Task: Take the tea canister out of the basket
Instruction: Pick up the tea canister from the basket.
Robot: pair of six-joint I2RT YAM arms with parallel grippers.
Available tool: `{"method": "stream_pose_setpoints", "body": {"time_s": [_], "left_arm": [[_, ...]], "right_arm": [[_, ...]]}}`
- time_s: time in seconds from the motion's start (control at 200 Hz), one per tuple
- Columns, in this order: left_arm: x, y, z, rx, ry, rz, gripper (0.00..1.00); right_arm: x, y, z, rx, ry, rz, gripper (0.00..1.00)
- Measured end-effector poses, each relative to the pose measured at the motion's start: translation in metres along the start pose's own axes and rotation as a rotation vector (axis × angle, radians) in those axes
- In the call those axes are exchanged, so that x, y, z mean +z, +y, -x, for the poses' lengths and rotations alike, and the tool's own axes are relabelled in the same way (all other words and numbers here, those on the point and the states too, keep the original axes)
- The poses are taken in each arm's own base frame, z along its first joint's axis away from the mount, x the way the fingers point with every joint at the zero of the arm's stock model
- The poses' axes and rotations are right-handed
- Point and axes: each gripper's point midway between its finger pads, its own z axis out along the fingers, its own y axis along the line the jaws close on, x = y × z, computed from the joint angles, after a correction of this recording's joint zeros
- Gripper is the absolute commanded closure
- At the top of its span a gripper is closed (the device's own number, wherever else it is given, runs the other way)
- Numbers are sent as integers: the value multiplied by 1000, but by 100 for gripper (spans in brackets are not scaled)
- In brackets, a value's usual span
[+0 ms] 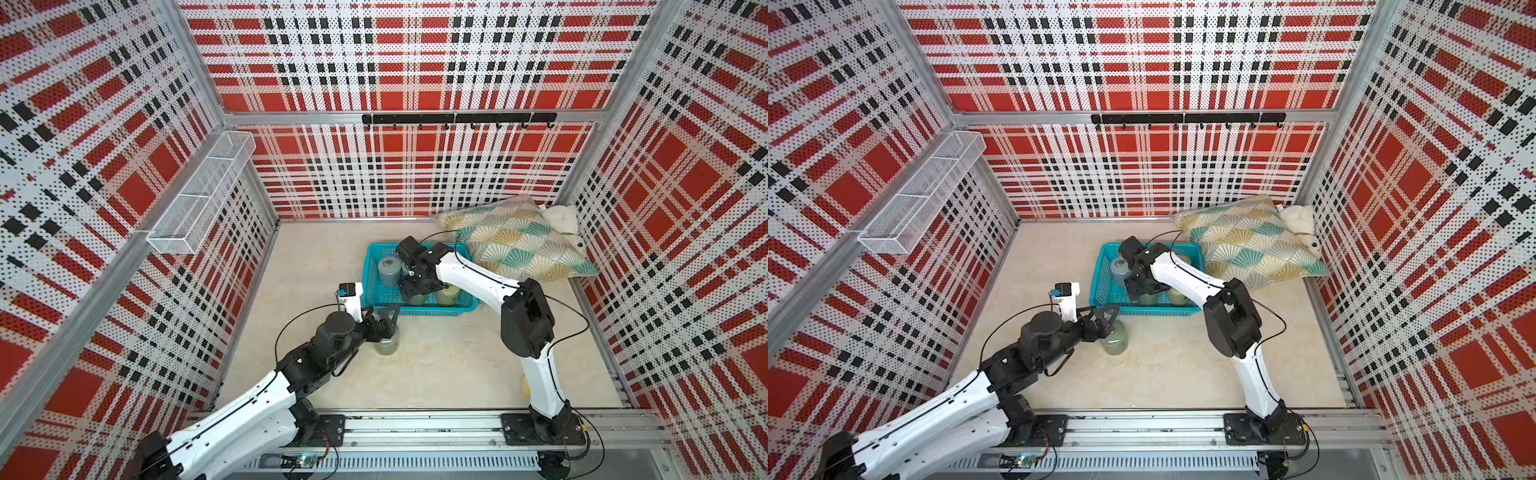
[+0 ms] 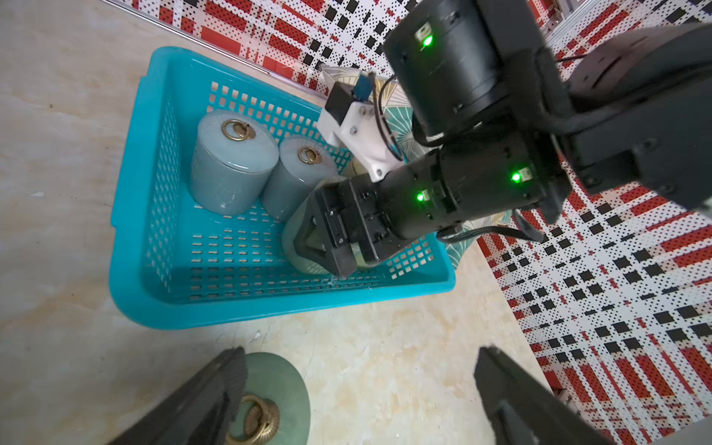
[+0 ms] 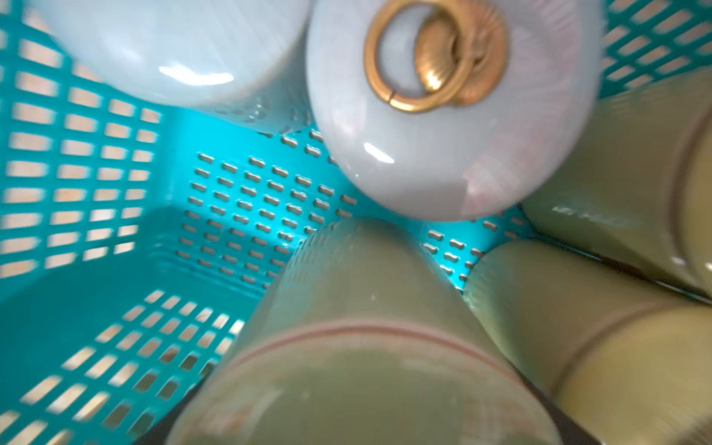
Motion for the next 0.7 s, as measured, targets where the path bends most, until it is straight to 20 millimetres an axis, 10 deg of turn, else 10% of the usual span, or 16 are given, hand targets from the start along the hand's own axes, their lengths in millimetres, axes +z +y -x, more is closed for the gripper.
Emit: {"method": "stream_pose_setpoints", "body": {"time_s": [0.371, 0.701], "left_arm": [[-10, -4, 1, -8, -16, -27, 0], [-21, -3, 0, -20, -23, -45, 0]], "right_arm": [[-76, 12, -10, -50, -74, 18, 37], [-105, 47, -66, -139, -45, 42, 38]]}}
